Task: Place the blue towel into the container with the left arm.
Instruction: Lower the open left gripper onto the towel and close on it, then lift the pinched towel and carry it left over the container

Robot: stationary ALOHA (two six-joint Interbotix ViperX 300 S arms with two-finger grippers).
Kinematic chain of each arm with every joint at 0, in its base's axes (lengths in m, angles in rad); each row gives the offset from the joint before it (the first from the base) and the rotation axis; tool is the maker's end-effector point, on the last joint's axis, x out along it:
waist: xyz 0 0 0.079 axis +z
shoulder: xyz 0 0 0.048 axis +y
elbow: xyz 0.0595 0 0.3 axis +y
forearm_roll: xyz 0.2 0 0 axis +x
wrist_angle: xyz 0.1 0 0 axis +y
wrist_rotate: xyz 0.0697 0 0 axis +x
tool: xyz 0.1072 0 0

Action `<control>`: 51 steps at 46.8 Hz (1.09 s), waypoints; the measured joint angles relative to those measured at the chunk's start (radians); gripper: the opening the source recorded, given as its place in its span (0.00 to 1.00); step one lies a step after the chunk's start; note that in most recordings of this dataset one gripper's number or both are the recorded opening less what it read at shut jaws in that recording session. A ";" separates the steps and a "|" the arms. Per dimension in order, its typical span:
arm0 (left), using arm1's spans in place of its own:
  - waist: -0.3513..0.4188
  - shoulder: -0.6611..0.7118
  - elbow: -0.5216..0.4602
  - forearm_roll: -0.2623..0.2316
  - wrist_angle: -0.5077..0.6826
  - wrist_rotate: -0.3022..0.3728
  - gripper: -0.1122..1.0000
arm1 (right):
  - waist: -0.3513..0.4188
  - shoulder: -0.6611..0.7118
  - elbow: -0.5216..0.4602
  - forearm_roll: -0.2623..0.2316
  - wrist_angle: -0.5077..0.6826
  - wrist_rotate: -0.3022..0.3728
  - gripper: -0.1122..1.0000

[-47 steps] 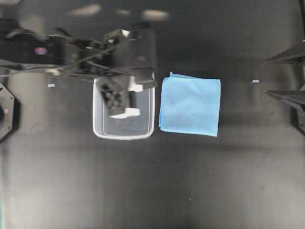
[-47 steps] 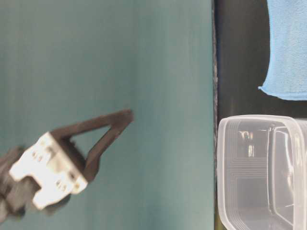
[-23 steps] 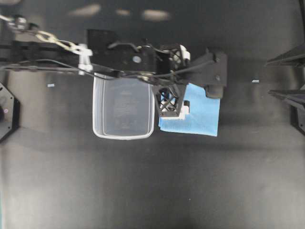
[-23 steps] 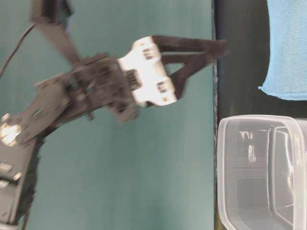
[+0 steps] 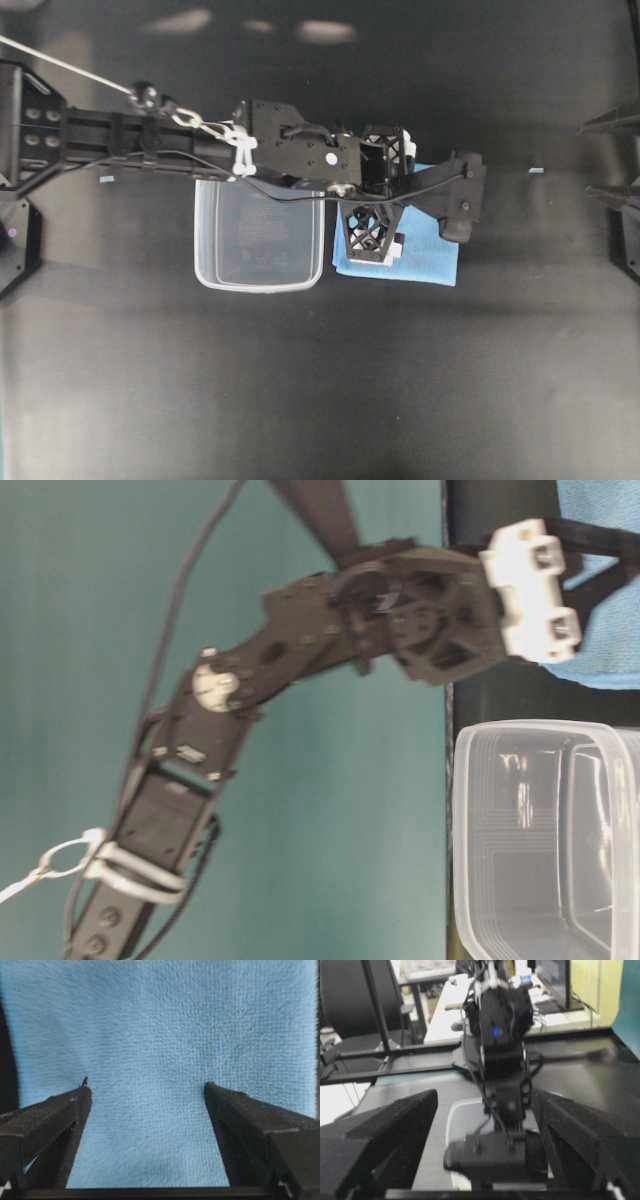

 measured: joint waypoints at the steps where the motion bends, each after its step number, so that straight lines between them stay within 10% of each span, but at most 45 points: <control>1: -0.002 0.005 0.000 0.000 0.000 0.000 0.88 | 0.000 0.000 0.002 0.000 0.000 0.000 0.76; 8: -0.006 0.012 -0.002 0.000 -0.002 0.002 0.77 | 0.000 0.000 0.000 0.000 0.000 0.000 0.76; 22: -0.026 0.006 -0.003 0.000 0.000 0.015 0.14 | -0.006 -0.011 0.000 0.000 0.012 0.000 0.76; 51: -0.052 -0.518 0.038 0.000 0.302 0.008 0.14 | -0.034 -0.083 -0.040 -0.002 0.095 -0.002 0.76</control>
